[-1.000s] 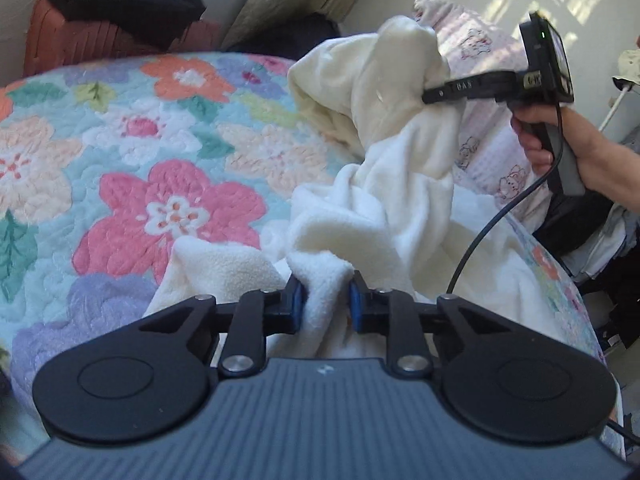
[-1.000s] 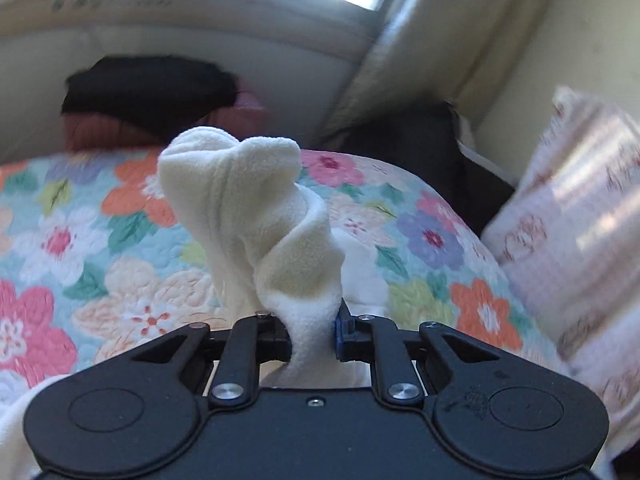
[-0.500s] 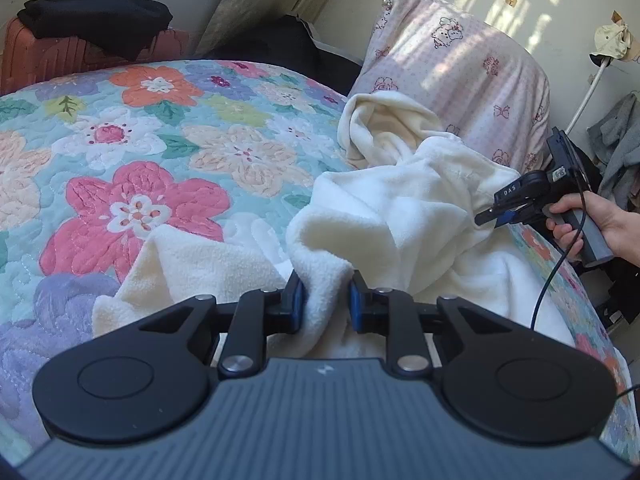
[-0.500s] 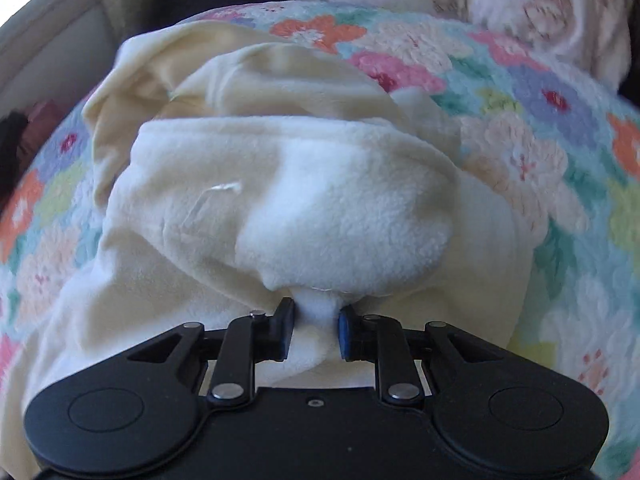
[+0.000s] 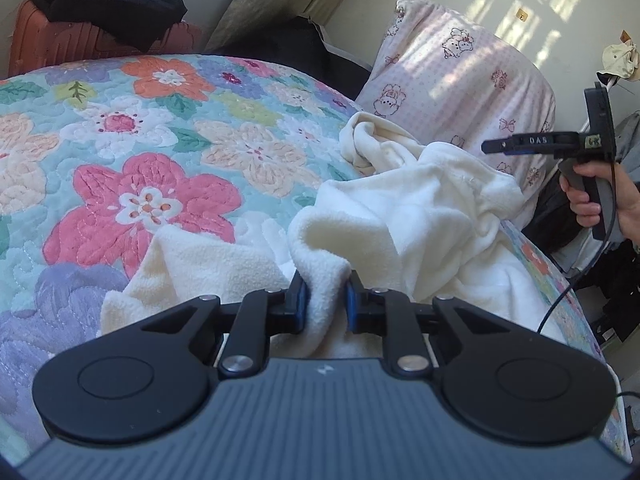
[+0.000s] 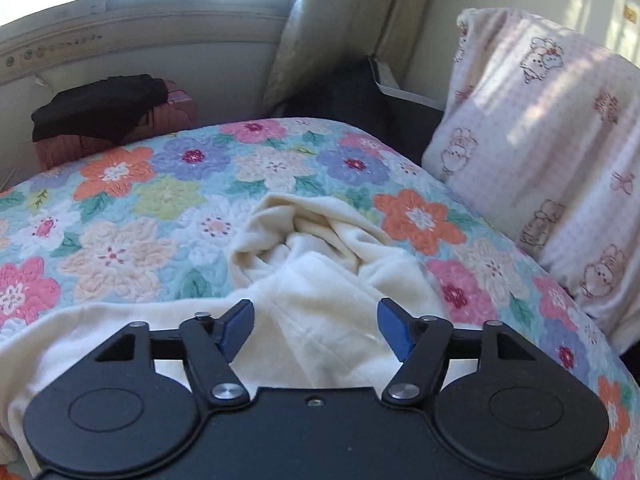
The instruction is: Fold clothes
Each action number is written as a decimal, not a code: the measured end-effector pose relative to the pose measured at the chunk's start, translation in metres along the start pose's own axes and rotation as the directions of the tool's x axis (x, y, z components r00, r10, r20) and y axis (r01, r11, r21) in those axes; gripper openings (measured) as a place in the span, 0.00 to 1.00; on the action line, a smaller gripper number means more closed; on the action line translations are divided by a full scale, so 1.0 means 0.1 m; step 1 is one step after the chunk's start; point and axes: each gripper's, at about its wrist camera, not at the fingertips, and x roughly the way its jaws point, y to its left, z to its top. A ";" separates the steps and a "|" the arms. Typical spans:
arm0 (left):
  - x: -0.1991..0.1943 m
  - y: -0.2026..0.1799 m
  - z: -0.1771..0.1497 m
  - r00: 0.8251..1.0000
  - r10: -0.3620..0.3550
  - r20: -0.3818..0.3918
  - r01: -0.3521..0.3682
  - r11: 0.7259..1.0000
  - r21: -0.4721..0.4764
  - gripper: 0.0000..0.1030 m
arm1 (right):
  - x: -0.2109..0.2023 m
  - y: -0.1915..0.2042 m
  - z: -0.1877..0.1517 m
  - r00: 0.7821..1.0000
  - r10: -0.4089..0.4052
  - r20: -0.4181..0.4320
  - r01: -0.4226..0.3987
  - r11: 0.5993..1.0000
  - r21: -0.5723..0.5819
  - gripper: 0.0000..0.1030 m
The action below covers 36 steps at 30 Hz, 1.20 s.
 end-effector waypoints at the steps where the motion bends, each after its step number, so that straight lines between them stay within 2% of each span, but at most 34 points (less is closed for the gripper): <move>1: 0.02 0.01 -0.01 1.000 0.004 -0.005 -0.004 1.000 -0.003 0.17 | 0.09 0.04 0.05 1.000 -0.012 0.000 0.012 1.000 -0.026 0.88; 3: 0.04 0.04 -0.03 1.000 0.015 -0.015 -0.015 1.000 -0.008 0.18 | 0.32 0.11 0.14 0.998 -0.047 -0.031 0.043 0.992 -0.116 0.93; 5: 0.05 0.08 -0.04 1.000 0.018 -0.019 -0.018 1.000 -0.018 0.18 | 0.60 0.16 0.19 0.993 -0.087 -0.084 0.066 0.971 -0.232 0.93; 6: 0.05 0.09 -0.04 1.000 0.014 -0.019 -0.014 1.000 -0.022 0.18 | 0.69 0.14 0.14 0.991 -0.052 -0.126 0.023 0.975 -0.223 0.92; 8: 0.04 0.07 -0.04 1.000 0.019 -0.017 -0.019 1.000 0.006 0.18 | 0.86 0.10 0.04 0.978 0.021 -0.207 -0.063 0.979 -0.196 0.58; 9: 0.03 0.04 -0.04 0.999 0.031 -0.012 -0.031 0.999 0.032 0.18 | 0.95 0.09 -0.01 0.967 0.058 -0.247 -0.105 0.978 -0.180 0.20; 10: 0.03 0.00 -0.04 0.999 0.038 -0.007 -0.037 0.998 0.052 0.18 | 0.89 0.09 -0.12 0.972 0.068 -0.224 -0.113 0.975 -0.193 0.16; 12: 0.02 -0.06 -0.05 0.999 0.047 0.002 -0.047 0.995 0.086 0.18 | 0.73 0.09 -0.34 0.979 0.088 -0.184 -0.125 0.972 -0.198 0.16; 15: 0.03 -0.07 -0.05 0.999 0.040 0.004 -0.041 0.996 0.077 0.18 | 0.39 0.06 -0.65 0.984 0.118 -0.134 -0.141 0.975 -0.170 0.15; 20: 0.09 -0.01 -0.10 0.999 0.040 -0.009 -0.040 0.999 0.023 0.18 | 0.21 0.28 -1.18 0.962 0.101 -0.253 -0.153 0.969 -0.192 0.15; 22: 0.07 -0.01 -0.09 0.999 0.054 0.006 -0.054 0.998 0.029 0.18 | 0.23 0.37 -1.29 0.958 0.086 -0.274 -0.146 0.968 -0.206 0.15; 25: -0.01 -0.07 -0.06 0.995 0.078 0.063 -0.081 0.995 0.050 0.17 | 0.22 0.44 -1.17 0.973 0.044 -0.225 -0.099 0.966 -0.237 0.14; 27: -0.11 -0.12 -0.03 0.988 0.091 0.123 -0.095 0.995 0.032 0.16 | 0.18 0.45 -0.89 0.990 0.014 -0.143 -0.047 0.972 -0.228 0.14; 29: -0.16 -0.19 0.00 0.981 0.125 0.145 -0.128 0.992 0.009 0.16 | 0.12 0.51 -0.44 0.998 -0.054 -0.041 0.041 0.964 -0.261 0.13; 31: -0.20 -0.27 0.02 0.977 0.149 0.155 -0.151 0.988 0.002 0.16 | 0.06 0.58 0.02 0.991 -0.119 0.063 0.132 0.949 -0.285 0.13; 34: -0.32 -0.34 0.03 0.964 0.188 0.186 -0.190 0.982 -0.007 0.16 | -0.02 0.79 0.81 0.981 -0.087 0.174 0.133 0.954 -0.270 0.13; 36: -0.44 -0.37 0.03 0.950 0.222 0.218 -0.224 0.974 -0.015 0.16 | -0.15 1.02 1.20 0.960 -0.026 0.278 0.107 0.954 -0.281 0.13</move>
